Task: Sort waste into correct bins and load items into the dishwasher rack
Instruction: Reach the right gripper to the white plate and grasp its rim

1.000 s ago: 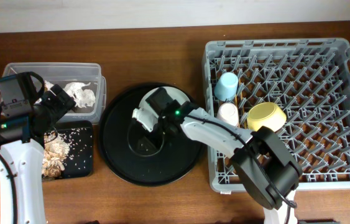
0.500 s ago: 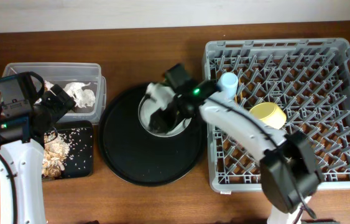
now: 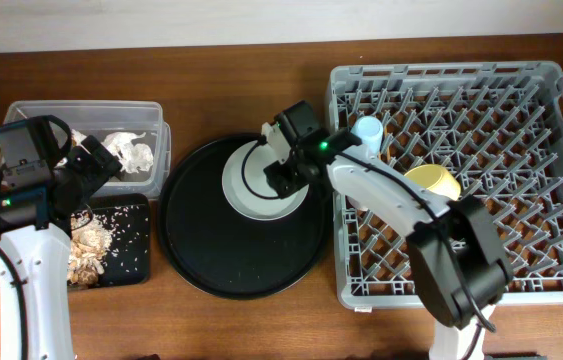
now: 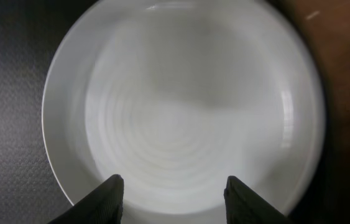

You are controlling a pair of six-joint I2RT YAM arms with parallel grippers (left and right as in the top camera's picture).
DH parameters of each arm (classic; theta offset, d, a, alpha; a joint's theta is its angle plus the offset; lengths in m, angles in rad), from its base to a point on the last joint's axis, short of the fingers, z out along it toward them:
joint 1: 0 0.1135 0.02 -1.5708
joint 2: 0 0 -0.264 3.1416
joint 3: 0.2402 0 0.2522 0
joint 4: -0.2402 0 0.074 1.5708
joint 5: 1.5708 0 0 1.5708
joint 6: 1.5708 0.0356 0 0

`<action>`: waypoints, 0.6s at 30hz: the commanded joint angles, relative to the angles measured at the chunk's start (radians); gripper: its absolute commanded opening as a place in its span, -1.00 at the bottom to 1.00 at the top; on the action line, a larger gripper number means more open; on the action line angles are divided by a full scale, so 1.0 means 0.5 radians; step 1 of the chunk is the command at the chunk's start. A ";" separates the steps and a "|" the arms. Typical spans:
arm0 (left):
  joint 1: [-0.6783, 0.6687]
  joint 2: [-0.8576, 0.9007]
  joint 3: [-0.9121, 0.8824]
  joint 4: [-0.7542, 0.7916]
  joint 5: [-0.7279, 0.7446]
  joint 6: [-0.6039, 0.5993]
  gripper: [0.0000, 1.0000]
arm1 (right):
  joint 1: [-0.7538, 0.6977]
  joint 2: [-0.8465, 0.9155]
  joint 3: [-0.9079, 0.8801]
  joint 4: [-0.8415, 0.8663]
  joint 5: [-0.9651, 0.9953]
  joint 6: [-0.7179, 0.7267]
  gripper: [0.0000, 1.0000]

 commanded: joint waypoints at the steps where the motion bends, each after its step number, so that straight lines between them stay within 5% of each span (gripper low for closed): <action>1: 0.007 -0.022 0.018 0.004 0.009 0.011 0.98 | 0.105 0.113 -0.025 0.031 -0.104 0.017 0.07; 6: 0.007 -0.022 0.018 0.004 0.009 0.011 0.98 | 0.290 0.262 -0.026 0.060 -0.105 0.017 0.05; 11: 0.007 -0.022 0.018 0.004 0.009 0.011 0.98 | 0.459 0.277 -0.021 0.058 -0.140 0.017 -0.18; 18: 0.007 -0.022 0.018 0.004 0.009 0.011 0.98 | 0.571 0.273 0.118 0.004 -0.515 -0.084 -0.23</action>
